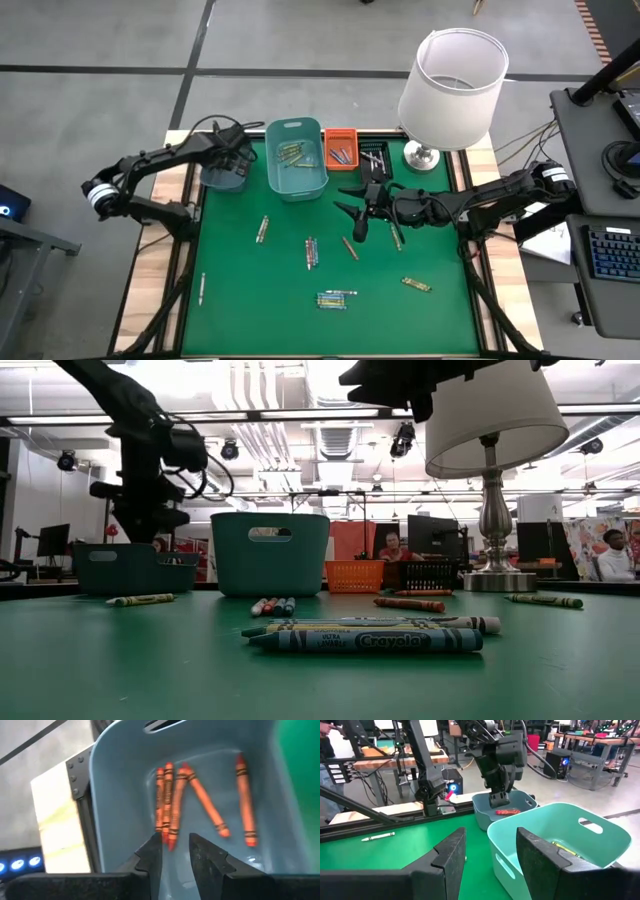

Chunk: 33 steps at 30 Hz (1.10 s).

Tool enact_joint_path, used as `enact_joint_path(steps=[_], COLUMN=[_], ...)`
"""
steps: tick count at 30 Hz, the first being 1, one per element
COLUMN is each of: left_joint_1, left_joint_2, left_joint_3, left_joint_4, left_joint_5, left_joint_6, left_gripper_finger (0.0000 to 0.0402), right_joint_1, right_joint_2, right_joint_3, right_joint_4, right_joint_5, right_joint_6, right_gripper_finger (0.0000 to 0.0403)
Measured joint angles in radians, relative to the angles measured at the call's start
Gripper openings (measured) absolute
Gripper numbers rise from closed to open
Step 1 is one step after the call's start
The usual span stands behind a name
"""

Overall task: Sort crayons
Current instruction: Put the white crayon into the black bin

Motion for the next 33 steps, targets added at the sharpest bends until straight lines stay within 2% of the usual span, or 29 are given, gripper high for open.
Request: enact_joint_path(steps=[5,10,15,22,27,33], left_joint_1=[-0.090,-0.235,-0.433,-0.785,-1.043,-1.324], left_joint_2=[-0.071,-0.154,-0.205,-0.171,-0.117,-0.051], left_joint_3=[0.000,0.000,0.000,0.002,0.001,0.000], left_joint_4=[-0.002,-0.010,-0.006,-0.034,-0.071,-0.158], left_joint_5=[0.046,0.052,0.084,0.219,0.418,0.573], left_joint_6=[-0.017,-0.108,-0.287,-0.554,-0.857,-1.305], left_gripper_finger=[0.0078,0.0078,0.0078,0.0077,0.0077,0.0077], right_joint_1=[0.000,-0.002,-0.004,-0.009,-0.009,-0.009], right_joint_2=[0.000,0.000,0.000,0.000,0.000,0.000], right_joint_3=[0.000,0.000,0.000,0.000,0.000,0.000], right_joint_4=[-0.005,-0.005,-0.004,-0.007,-0.019,-0.023], right_joint_5=[0.000,0.000,0.001,0.001,0.000,0.000], right_joint_6=[0.002,-0.010,-0.053,-0.101,-0.126,-0.132], right_gripper_finger=[0.0164,0.0164,0.0164,0.0164,0.0164,0.0164])
